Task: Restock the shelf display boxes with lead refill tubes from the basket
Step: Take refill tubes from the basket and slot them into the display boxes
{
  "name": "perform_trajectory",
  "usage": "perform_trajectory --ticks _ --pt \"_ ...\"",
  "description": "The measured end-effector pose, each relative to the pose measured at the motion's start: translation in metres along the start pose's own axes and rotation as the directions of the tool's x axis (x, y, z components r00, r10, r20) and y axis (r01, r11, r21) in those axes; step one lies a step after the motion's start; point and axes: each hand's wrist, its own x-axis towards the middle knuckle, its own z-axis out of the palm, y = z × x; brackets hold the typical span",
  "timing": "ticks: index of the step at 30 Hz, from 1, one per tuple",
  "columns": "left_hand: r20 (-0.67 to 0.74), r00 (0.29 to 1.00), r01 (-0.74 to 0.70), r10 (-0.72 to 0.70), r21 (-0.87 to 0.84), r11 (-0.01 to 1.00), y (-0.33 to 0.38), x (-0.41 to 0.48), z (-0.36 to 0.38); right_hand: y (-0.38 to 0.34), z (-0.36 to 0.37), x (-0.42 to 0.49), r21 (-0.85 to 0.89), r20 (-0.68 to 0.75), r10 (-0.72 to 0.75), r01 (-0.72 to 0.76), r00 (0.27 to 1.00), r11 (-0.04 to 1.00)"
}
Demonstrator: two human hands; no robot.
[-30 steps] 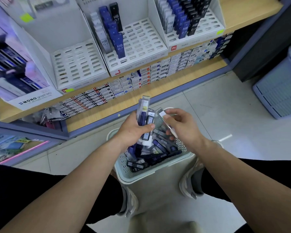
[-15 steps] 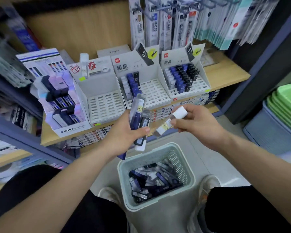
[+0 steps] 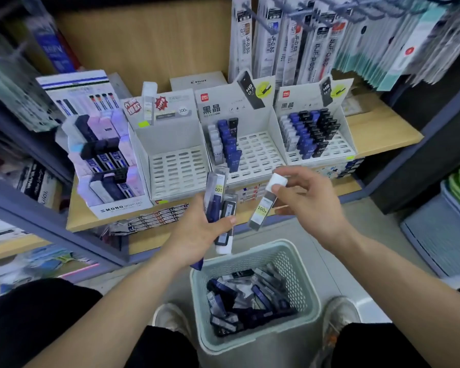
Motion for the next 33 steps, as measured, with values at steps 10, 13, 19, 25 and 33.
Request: perform_trajectory --ticks 10,13,19,25,33 --pt "-0.237 0.97 0.027 -0.059 -0.136 0.99 -0.039 -0.006 -0.071 -0.039 0.123 0.098 -0.195 0.201 -0.323 0.361 0.925 0.912" --pt "-0.251 0.965 0.022 -0.07 -0.188 0.982 -0.053 -0.009 -0.085 -0.038 0.164 0.124 -0.214 0.241 -0.368 0.419 0.898 0.882" --pt "-0.257 0.964 -0.003 -0.069 -0.268 0.963 -0.065 -0.011 -0.1 -0.028 0.201 0.151 -0.27 0.229 -0.374 0.428 0.899 0.863" --pt "-0.267 0.962 -0.017 -0.062 -0.284 0.959 -0.064 -0.009 -0.105 -0.025 0.208 0.151 -0.351 0.26 -0.407 0.478 0.876 0.805" --pt "-0.283 0.957 -0.023 -0.065 -0.296 0.955 -0.067 -0.011 -0.108 -0.031 0.213 0.154 -0.504 0.345 -0.499 0.605 0.795 0.616"
